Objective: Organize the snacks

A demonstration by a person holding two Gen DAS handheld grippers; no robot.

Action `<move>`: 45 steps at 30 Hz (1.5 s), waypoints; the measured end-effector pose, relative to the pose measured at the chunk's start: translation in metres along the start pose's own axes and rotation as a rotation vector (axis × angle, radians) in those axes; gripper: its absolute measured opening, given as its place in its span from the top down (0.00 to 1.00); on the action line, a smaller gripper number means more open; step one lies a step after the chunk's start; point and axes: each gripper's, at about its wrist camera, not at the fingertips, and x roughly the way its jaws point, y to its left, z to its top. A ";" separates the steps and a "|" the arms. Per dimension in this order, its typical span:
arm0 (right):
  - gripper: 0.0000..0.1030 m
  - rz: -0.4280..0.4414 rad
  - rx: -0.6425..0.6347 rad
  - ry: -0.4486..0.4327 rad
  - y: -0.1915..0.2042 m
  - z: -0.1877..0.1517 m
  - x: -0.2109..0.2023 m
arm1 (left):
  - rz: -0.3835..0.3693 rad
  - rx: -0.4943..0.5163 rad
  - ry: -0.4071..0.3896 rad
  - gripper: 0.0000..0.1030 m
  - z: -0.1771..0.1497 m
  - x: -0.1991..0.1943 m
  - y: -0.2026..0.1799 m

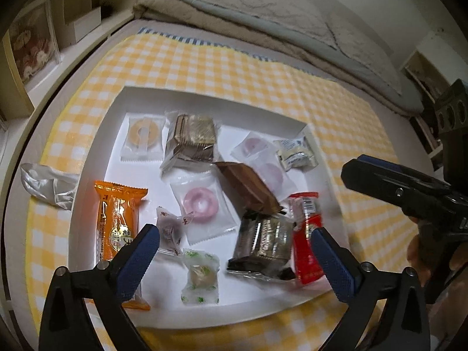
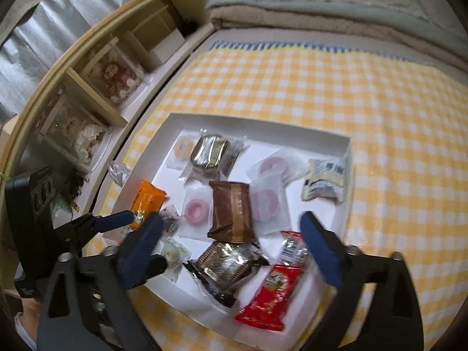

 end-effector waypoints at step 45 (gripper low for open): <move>0.00 -0.347 -0.087 -0.479 0.018 -0.141 -0.157 | 0.230 0.253 -0.431 0.00 -0.141 -0.156 -0.073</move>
